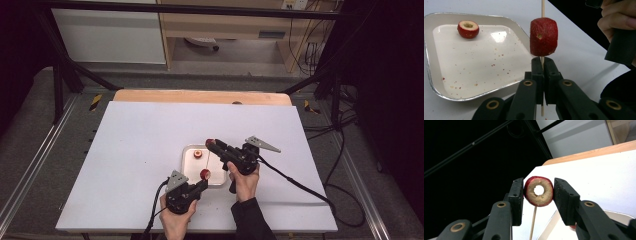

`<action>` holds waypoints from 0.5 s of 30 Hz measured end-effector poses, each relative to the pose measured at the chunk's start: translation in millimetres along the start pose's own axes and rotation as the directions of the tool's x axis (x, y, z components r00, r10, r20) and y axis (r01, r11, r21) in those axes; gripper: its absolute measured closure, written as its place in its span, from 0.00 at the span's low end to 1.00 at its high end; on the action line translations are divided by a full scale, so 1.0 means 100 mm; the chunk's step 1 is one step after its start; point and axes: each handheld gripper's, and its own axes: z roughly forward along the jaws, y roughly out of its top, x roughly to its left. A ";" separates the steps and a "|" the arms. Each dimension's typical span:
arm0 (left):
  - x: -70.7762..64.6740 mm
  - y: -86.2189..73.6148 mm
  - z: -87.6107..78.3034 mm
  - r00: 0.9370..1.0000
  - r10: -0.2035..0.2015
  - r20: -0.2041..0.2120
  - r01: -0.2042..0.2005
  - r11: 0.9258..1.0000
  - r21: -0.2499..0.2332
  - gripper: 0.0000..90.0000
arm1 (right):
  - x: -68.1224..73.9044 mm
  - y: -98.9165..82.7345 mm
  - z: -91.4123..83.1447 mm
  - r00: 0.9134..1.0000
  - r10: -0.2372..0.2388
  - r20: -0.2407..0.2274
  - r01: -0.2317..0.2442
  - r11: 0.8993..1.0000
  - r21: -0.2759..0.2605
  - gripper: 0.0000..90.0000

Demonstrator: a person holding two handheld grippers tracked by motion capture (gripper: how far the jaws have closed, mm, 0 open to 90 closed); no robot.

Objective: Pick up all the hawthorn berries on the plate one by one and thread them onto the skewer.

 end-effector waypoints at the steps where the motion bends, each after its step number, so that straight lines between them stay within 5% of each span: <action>1: 0.00 0.00 0.00 1.000 -0.005 0.005 0.005 1.000 -0.001 0.98 | 0.00 0.00 0.00 1.000 -0.004 0.001 0.004 1.000 0.001 0.69; 6: 0.00 0.02 -0.03 1.000 -0.021 0.019 0.021 1.000 -0.013 0.98 | -0.01 -0.01 -0.01 0.999 -0.046 0.009 0.046 0.999 0.029 0.69; 15: 0.03 0.04 0.01 1.000 -0.010 0.005 0.010 1.000 -0.004 0.98 | -0.01 -0.05 0.00 0.999 -0.031 0.008 0.031 0.997 0.064 0.69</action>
